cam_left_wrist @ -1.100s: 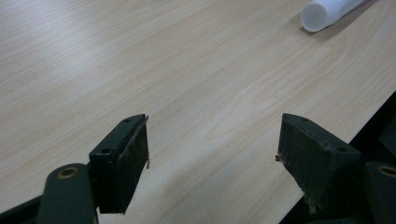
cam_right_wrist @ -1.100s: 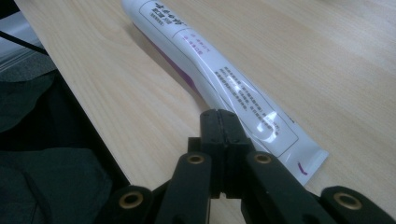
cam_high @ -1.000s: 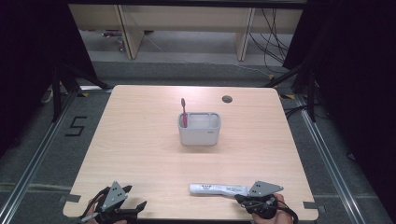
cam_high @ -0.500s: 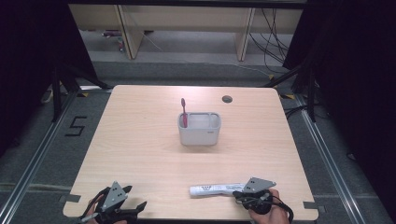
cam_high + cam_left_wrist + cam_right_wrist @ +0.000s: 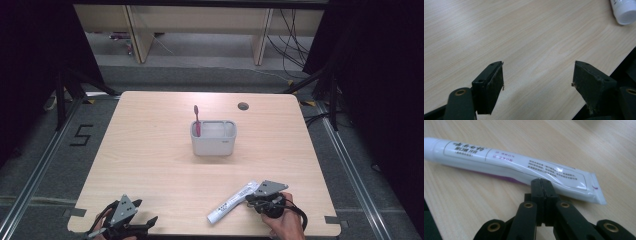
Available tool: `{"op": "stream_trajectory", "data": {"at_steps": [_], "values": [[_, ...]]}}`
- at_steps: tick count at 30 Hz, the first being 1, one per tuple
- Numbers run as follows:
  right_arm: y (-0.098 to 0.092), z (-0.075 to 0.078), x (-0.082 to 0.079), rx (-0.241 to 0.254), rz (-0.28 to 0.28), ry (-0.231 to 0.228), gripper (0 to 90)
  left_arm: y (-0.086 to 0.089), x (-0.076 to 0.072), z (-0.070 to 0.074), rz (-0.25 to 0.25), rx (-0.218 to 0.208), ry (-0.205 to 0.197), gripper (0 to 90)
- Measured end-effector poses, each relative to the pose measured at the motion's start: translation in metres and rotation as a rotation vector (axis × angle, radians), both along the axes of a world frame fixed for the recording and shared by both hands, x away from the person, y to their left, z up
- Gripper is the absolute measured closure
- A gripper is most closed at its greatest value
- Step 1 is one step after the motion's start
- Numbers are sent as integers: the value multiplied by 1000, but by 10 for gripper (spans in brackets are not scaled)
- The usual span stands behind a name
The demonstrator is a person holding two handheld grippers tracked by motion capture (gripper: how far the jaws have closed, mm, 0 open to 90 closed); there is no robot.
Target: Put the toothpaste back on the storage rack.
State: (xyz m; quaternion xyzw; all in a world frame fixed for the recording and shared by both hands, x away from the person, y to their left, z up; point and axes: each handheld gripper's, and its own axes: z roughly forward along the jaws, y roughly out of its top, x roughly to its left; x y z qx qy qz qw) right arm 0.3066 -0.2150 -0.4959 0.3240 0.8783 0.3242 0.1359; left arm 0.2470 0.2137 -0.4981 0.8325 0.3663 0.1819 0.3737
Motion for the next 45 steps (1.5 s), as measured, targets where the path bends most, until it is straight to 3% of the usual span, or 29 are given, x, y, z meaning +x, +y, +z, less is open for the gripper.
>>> {"op": "stream_trajectory", "data": {"at_steps": [3,4,6,10,11,13,15,16,17,20,23,25,30,31,32,36,38,41,45], "values": [[5,-2,5,-1,5,-14,900,-1,0,-1,5,-27,-2,243],[6,-1,6,-10,12,9,900,-1,0,-2,6,-26,-1,243],[9,-2,9,-4,19,-17,900,0,0,-1,2,-19,-1,243],[13,-1,13,-8,15,5,898,-1,0,-2,11,-26,8,244],[14,-1,16,-11,26,-14,897,-1,0,-2,9,-22,7,244],[16,-1,18,-13,28,1,898,0,1,-1,7,2,12,245],[18,-2,19,-11,23,4,896,-1,1,-2,10,-20,10,246],[19,-2,20,-15,30,-1,895,1,1,-1,2,-2,12,246],[20,-2,22,-17,49,-6,894,0,1,-2,10,-20,10,247],[23,1,24,-26,54,1,892,-1,1,-2,11,-19,11,248],[26,1,25,-21,43,9,891,1,1,-1,-1,8,14,248],[28,2,27,-27,50,15,890,-1,0,-1,10,-13,15,249],[35,2,31,-21,54,17,886,0,1,0,6,8,14,249],[35,3,32,-36,60,20,885,0,1,0,4,7,16,250],[37,2,33,-29,78,11,885,-1,0,-2,6,-22,11,249],[42,1,35,-34,76,9,879,-1,0,-1,9,-17,14,251],[43,2,36,-43,82,37,861,-1,-1,-1,5,-18,9,251],[42,4,37,-42,91,28,829,-1,0,-1,7,-21,7,251],[41,15,34,-13,58,21,727,-1,-1,-1,6,-20,10,251]]}}
